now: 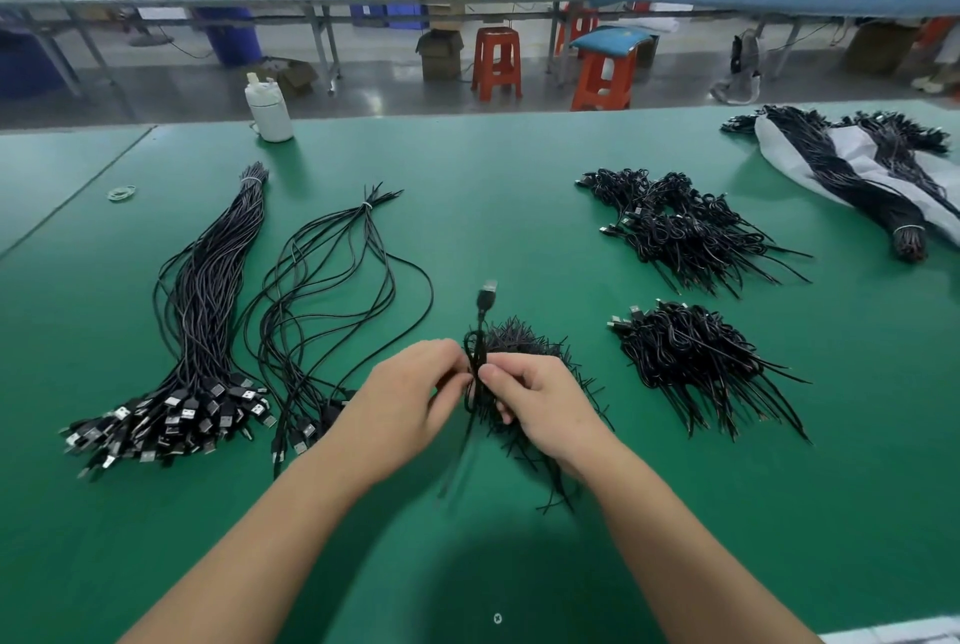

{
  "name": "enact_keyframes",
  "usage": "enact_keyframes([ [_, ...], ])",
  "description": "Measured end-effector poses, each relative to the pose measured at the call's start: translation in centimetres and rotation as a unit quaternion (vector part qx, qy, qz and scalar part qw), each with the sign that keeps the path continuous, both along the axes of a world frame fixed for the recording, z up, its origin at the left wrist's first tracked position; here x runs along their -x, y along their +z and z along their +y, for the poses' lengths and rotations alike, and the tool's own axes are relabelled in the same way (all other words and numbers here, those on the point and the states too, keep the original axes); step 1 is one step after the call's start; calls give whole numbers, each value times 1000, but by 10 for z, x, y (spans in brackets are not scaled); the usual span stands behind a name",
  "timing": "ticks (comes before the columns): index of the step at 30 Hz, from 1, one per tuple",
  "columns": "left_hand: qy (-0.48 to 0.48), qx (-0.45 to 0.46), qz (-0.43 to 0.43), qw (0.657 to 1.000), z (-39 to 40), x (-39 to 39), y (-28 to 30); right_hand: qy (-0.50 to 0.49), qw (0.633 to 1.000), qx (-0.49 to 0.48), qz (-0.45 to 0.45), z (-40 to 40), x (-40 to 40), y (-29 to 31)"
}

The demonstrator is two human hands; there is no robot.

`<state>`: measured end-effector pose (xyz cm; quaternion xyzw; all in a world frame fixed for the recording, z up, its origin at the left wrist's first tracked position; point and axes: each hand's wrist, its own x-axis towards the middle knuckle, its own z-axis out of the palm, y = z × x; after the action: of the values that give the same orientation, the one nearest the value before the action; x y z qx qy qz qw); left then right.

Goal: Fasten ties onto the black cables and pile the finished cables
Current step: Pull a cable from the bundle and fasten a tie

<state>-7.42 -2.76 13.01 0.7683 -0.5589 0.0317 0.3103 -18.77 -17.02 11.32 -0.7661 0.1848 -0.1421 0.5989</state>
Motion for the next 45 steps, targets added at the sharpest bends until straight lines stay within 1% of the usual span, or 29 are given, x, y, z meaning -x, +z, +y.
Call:
enact_keyframes([
  [2,0,-2,-7,1000,-2,1,-1,-31,999,-30,7,-1,-2,-3],
  [3,0,-7,-27,1000,-4,2,-2,-38,998,-41,9,-1,-3,-4],
  [5,-2,-24,-111,994,-6,2,-4,-41,997,-55,15,-1,-3,-5],
  [7,-9,-39,-222,974,-8,2,-4,-40,996,-79,23,-1,-2,-7],
  [9,-27,-25,-299,954,-7,1,-6,-33,991,-128,27,-1,-1,-9],
  [11,-39,-7,-325,945,-6,-1,-8,-23,983,-178,32,-4,1,-11],
  [13,-32,10,-310,950,-6,-2,-11,-20,981,-192,28,-6,2,-11],
  [14,-20,21,-273,962,-6,-1,-11,-27,981,-189,20,-7,2,-11],
  [15,0,31,-207,978,-6,1,-11,-39,982,-184,10,-7,2,-11],
  [16,28,43,-124,991,-7,3,-9,-52,983,-178,-3,-7,1,-12],
  [17,62,50,-29,996,-8,5,-7,-63,984,-168,-13,-7,1,-12],
  [18,94,49,71,992,-9,7,-6,-71,985,-154,-22,-7,0,-13],
  [20,133,33,247,959,-13,7,-6,-81,988,-128,-33,-7,-1,-12],
  [21,138,27,311,940,-14,7,-6,-82,989,-117,-37,-7,-1,-12],
  [24,129,36,444,886,-14,11,-6,-85,993,-74,-42,-7,-2,-11],
  [28,127,56,567,812,-16,11,-8,-86,995,31,-34,-7,1,-13],
  [31,136,45,627,766,-17,8,-11,-98,991,86,-29,-6,3,-13],
  [35,136,53,650,746,-19,8,-14,-96,990,99,-19,-5,4,-11],
  [37,134,55,670,728,-20,7,-16,-96,990,103,-15,-6,4,-12],
  [39,129,49,699,702,-21,7,-17,-93,990,110,-14,-6,4,-13],
  [42,113,49,752,648,-21,8,-17,-87,989,120,-17,-6,5,-14],
  [43,108,52,759,640,-21,8,-18,-87,989,118,-16,-6,6,-14],
  [44,105,55,754,646,-21,9,-18,-87,990,111,-15,-6,6,-14],
  [45,105,61,738,664,-21,10,-19,-86,992,96,-13,-6,6,-14],
])
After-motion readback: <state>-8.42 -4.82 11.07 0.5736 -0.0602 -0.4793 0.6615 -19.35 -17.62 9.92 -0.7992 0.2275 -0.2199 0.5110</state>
